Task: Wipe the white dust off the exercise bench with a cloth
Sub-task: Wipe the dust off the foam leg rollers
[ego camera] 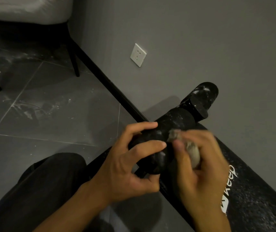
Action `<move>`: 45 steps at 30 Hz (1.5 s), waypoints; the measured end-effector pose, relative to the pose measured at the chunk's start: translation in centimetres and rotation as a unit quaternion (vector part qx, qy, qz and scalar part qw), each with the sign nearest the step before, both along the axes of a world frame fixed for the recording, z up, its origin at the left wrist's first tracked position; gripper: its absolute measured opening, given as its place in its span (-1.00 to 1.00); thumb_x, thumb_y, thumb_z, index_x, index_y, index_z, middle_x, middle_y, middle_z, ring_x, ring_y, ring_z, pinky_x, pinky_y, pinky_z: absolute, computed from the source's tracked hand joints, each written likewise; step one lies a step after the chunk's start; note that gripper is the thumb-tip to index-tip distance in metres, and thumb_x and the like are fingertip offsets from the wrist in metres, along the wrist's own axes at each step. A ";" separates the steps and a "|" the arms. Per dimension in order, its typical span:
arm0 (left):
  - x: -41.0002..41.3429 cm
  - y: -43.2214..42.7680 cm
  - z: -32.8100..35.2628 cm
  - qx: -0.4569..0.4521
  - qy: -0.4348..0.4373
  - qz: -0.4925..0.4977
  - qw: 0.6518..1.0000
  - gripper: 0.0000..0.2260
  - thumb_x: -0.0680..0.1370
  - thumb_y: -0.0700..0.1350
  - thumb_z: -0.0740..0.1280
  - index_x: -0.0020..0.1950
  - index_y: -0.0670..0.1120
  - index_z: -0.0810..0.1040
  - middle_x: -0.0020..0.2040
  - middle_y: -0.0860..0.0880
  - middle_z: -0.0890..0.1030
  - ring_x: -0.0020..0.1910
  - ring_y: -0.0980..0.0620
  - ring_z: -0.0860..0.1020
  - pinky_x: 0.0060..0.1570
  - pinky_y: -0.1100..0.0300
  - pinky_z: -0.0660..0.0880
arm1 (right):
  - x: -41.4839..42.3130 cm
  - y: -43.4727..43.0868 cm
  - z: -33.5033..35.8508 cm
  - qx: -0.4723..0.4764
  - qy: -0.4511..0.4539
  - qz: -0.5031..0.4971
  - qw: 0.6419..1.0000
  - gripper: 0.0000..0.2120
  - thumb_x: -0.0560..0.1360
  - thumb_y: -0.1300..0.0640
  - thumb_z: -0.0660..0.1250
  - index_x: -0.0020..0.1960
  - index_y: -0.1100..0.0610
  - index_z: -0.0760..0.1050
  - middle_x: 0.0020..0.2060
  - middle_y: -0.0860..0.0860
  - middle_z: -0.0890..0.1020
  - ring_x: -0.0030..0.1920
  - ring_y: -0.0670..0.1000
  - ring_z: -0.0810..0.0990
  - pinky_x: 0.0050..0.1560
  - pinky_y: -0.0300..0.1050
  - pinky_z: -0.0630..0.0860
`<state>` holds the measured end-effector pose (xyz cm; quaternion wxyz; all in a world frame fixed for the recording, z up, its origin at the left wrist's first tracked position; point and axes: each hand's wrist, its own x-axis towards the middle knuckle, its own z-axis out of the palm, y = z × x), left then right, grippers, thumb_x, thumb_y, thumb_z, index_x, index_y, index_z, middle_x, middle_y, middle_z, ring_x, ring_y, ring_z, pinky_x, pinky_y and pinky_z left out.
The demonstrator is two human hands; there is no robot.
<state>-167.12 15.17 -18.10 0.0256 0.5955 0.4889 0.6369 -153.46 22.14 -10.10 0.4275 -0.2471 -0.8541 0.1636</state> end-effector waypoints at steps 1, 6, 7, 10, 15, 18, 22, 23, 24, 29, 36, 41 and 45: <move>0.0 0.0 0.0 0.001 0.001 0.000 1.000 -0.42 0.34 -0.20 0.51 0.32 0.00 0.44 0.43 -0.13 0.36 0.36 -0.09 0.50 0.24 0.13 0.52 | 0.3 -0.3 -0.2 0.015 -0.007 0.017 1.000 -0.87 0.56 0.18 0.33 0.04 0.21 0.60 -0.07 0.06 0.59 -0.05 -0.10 0.59 -0.04 -0.31 0.46; 0.4 0.0 0.1 0.005 -0.017 0.005 1.000 -0.46 0.34 -0.20 0.47 0.30 -0.01 0.45 0.42 -0.12 0.37 0.36 -0.06 0.49 0.24 0.19 0.51 | -1.1 3.3 0.6 -0.009 0.016 -0.090 0.996 -0.90 0.60 0.11 0.35 0.01 0.14 0.59 -0.10 0.03 0.58 -0.09 -0.23 0.53 -0.05 -0.43 0.38; 0.5 0.0 0.1 0.005 -0.018 0.007 1.000 -0.46 0.34 -0.20 0.47 0.30 -0.02 0.45 0.42 -0.13 0.37 0.35 -0.06 0.49 0.25 0.20 0.50 | -1.4 3.5 0.9 -0.018 0.016 -0.099 0.995 -0.91 0.60 0.12 0.35 0.01 0.13 0.59 -0.10 0.03 0.59 -0.08 -0.25 0.53 -0.04 -0.44 0.38; 0.5 0.0 0.0 0.008 -0.019 0.008 1.000 -0.45 0.34 -0.22 0.48 0.30 -0.02 0.45 0.42 -0.15 0.37 0.37 -0.07 0.49 0.26 0.19 0.50 | -1.0 1.6 0.5 -0.003 0.014 -0.049 0.999 -0.91 0.61 0.21 0.33 -0.01 0.20 0.61 -0.09 0.05 0.59 -0.05 -0.16 0.57 -0.01 -0.39 0.40; 0.4 0.1 -0.1 0.007 -0.018 0.009 1.000 -0.43 0.32 -0.23 0.49 0.30 -0.01 0.45 0.40 -0.18 0.40 0.36 -0.08 0.50 0.25 0.17 0.50 | 0.1 1.1 -0.4 0.029 0.001 -0.032 0.999 -0.86 0.57 0.16 0.36 0.04 0.22 0.62 -0.09 0.08 0.58 -0.06 -0.13 0.55 -0.05 -0.35 0.43; 0.5 0.1 -0.1 0.010 -0.016 0.010 1.000 -0.44 0.33 -0.24 0.49 0.30 -0.02 0.45 0.39 -0.21 0.40 0.37 -0.07 0.50 0.26 0.18 0.51 | -1.1 2.8 0.5 -0.026 0.030 -0.114 0.993 -0.87 0.58 0.12 0.36 0.05 0.16 0.62 -0.08 0.07 0.59 -0.06 -0.20 0.54 -0.02 -0.42 0.39; 0.6 0.1 -0.2 0.017 -0.023 0.013 1.000 -0.45 0.35 -0.24 0.50 0.29 -0.04 0.45 0.39 -0.24 0.41 0.38 -0.05 0.51 0.27 0.17 0.51 | -0.5 0.3 0.2 -0.021 0.015 -0.035 0.999 -0.88 0.58 0.17 0.36 0.04 0.21 0.62 -0.06 0.06 0.59 -0.03 -0.09 0.59 -0.02 -0.36 0.44; 0.5 0.1 -0.3 0.017 -0.023 0.011 1.000 -0.47 0.36 -0.23 0.49 0.29 -0.04 0.45 0.39 -0.24 0.41 0.39 -0.04 0.50 0.28 0.16 0.51 | -0.2 -0.4 0.0 -0.009 0.002 -0.007 1.000 -0.86 0.56 0.18 0.36 0.05 0.23 0.62 -0.06 0.07 0.58 -0.04 -0.08 0.59 -0.02 -0.34 0.45; 0.5 0.1 -0.3 0.018 -0.024 0.009 1.000 -0.48 0.37 -0.21 0.49 0.30 -0.04 0.45 0.39 -0.24 0.40 0.39 -0.04 0.50 0.29 0.16 0.51 | 0.0 -0.5 -0.1 0.003 -0.004 0.004 1.000 -0.85 0.55 0.18 0.37 0.05 0.23 0.62 -0.07 0.07 0.58 -0.04 -0.09 0.59 -0.03 -0.33 0.45; 0.5 0.1 -0.3 0.014 -0.022 0.007 1.000 -0.47 0.38 -0.19 0.47 0.32 -0.04 0.43 0.40 -0.19 0.40 0.39 -0.04 0.49 0.29 0.18 0.50 | -1.2 2.7 0.6 -0.077 0.056 -0.101 0.990 -0.93 0.58 0.10 0.37 0.02 0.07 0.61 -0.08 -0.03 0.61 -0.05 -0.14 0.59 -0.03 -0.25 0.51; 0.5 0.2 -0.5 0.026 -0.025 0.009 0.999 -0.46 0.36 -0.23 0.49 0.30 -0.05 0.44 0.38 -0.25 0.40 0.38 -0.09 0.50 0.29 0.17 0.50 | -0.5 0.8 0.8 -0.027 0.003 -0.030 0.999 -0.93 0.56 0.15 0.41 0.01 0.13 0.64 -0.08 0.01 0.61 -0.05 -0.10 0.60 -0.04 -0.31 0.46; 0.5 0.0 -0.3 0.014 -0.027 0.006 1.000 -0.46 0.36 -0.21 0.49 0.31 -0.03 0.44 0.39 -0.21 0.40 0.37 -0.11 0.51 0.27 0.16 0.51 | -1.7 3.3 2.1 -0.065 -0.022 -0.102 0.992 -0.94 0.58 0.07 0.38 0.01 0.03 0.62 -0.08 -0.07 0.60 -0.03 -0.16 0.58 -0.03 -0.27 0.50; 0.4 0.0 -0.3 0.016 -0.026 -0.001 1.000 -0.46 0.37 -0.22 0.50 0.31 -0.03 0.44 0.40 -0.21 0.40 0.38 -0.09 0.51 0.27 0.18 0.51 | -0.6 0.3 1.4 -0.045 -0.027 0.015 0.999 -0.91 0.58 0.16 0.37 0.02 0.15 0.64 -0.07 0.00 0.62 -0.04 0.00 0.62 -0.06 -0.22 0.51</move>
